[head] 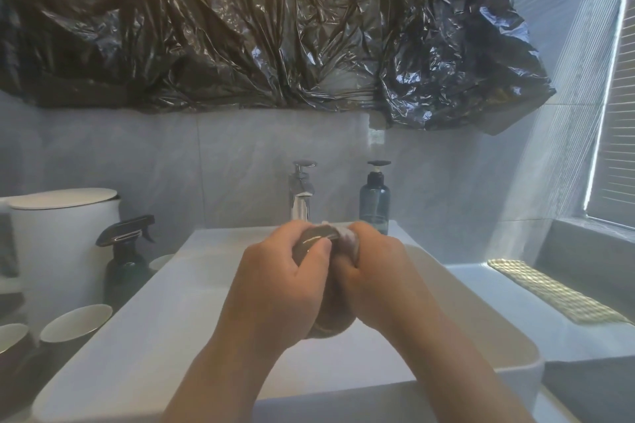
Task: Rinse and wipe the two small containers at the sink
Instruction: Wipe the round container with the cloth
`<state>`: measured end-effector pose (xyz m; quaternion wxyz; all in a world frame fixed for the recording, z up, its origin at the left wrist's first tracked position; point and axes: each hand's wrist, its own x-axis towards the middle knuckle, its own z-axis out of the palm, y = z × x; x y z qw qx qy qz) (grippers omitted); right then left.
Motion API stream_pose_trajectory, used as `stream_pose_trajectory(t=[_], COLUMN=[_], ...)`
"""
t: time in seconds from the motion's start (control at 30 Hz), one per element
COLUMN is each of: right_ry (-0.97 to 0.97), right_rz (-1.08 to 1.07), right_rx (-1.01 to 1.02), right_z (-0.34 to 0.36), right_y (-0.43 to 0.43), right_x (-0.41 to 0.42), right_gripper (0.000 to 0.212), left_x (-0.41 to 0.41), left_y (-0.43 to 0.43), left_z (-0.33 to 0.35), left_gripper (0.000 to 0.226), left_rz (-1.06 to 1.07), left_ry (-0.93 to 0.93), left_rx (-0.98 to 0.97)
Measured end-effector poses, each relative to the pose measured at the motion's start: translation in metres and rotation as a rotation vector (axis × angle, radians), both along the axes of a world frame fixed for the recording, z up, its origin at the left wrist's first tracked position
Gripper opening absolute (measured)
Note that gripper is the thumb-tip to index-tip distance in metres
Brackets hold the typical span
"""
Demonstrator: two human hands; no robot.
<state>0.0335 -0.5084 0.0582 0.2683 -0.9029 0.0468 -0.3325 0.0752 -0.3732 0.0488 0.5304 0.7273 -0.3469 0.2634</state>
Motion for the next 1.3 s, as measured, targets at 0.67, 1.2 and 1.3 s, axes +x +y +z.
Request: stream_pose_trajectory(t=[0.67,1.2,1.3], right_ry=[0.001,0.020,0.088], right_rz=[0.108,0.137,0.142], right_rx=[0.291,0.224,0.253], right_z=[-0.007,-0.004,-0.007], right_y=[0.005,0.004,0.007], right_x=[0.010,0.006,0.008], right_gripper=[0.016,0.015,0.017], left_x=[-0.001,0.004,0.002], left_y=[0.003,0.007,0.009], left_z=[0.000,-0.002,0.001], left_gripper=[0.010,0.014,0.013], left_rz=[0.155,0.103,0.133], left_ry=[-0.230,-0.205,-0.144], left_rx=[-0.060,-0.085,-0.148])
